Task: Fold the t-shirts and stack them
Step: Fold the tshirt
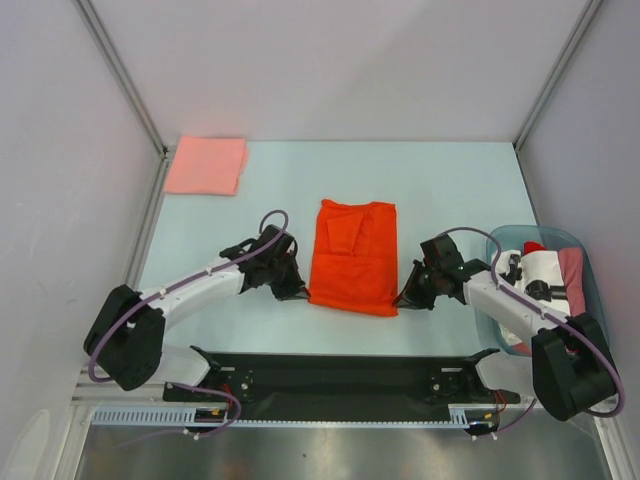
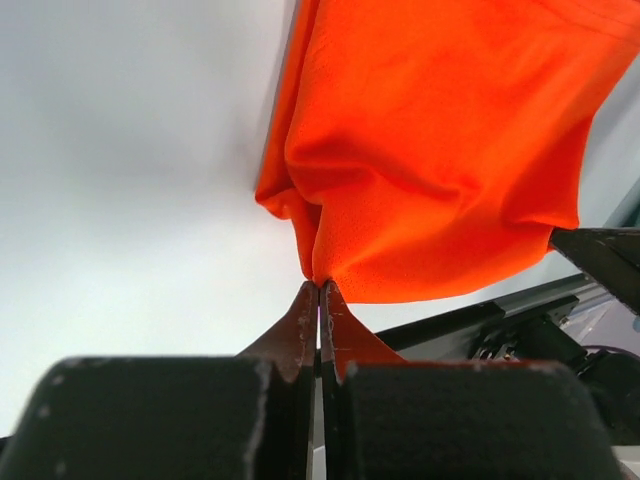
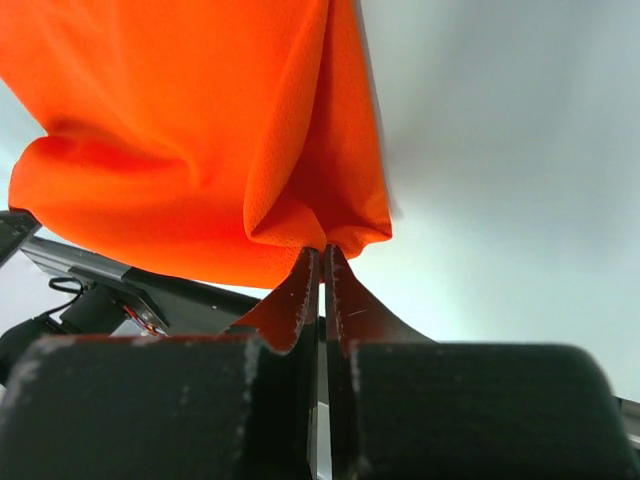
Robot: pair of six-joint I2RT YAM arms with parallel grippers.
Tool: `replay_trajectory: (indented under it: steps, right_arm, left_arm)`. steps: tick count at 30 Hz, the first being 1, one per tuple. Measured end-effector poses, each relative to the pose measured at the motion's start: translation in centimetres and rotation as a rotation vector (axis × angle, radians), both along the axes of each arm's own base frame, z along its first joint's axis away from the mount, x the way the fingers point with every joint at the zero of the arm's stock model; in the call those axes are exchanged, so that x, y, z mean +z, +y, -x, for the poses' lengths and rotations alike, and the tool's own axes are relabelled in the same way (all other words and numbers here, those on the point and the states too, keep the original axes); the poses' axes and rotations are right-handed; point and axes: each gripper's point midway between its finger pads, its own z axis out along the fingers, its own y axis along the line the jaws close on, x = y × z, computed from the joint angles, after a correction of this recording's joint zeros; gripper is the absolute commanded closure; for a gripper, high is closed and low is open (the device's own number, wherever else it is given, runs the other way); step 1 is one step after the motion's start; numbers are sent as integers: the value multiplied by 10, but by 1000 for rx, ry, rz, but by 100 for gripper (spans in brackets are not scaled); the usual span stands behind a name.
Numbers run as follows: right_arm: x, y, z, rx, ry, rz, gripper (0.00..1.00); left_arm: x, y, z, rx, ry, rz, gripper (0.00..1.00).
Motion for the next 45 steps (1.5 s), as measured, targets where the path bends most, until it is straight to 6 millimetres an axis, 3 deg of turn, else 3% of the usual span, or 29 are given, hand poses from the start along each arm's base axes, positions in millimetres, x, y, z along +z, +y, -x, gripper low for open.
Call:
replay_trajectory:
  steps: [7, 12, 17, 27, 30, 31, 34, 37, 45]
  right_arm:
    - [-6, -3, 5, 10, 25, 11, 100]
    - [-15, -7, 24, 21, 68, 3, 100]
    - [-24, -12, 47, 29, 91, -14, 100]
    - [-32, -14, 59, 19, 126, -18, 100]
    - [-35, -15, 62, 18, 135, -20, 93]
    - [-35, -15, 63, 18, 140, -21, 89]
    - [-37, -15, 65, 17, 153, -21, 68]
    - [-34, -13, 65, 24, 154, -34, 53]
    - [-30, -12, 62, 49, 157, -29, 43]
  left_arm:
    - [-17, 7, 21, -13, 74, 10, 100]
    - [-34, 20, 53, 2, 138, 23, 100]
    - [-42, 20, 74, 5, 166, 75, 100]
    - [-53, 14, 80, -18, 206, 86, 100]
    - [-53, 13, 81, -33, 211, 92, 90]
    - [-53, 13, 82, -38, 209, 91, 79]
    - [-54, 16, 84, -57, 206, 79, 57]
    - [-51, 19, 85, -78, 186, 71, 45]
    - [-46, 24, 71, -135, 134, 20, 38]
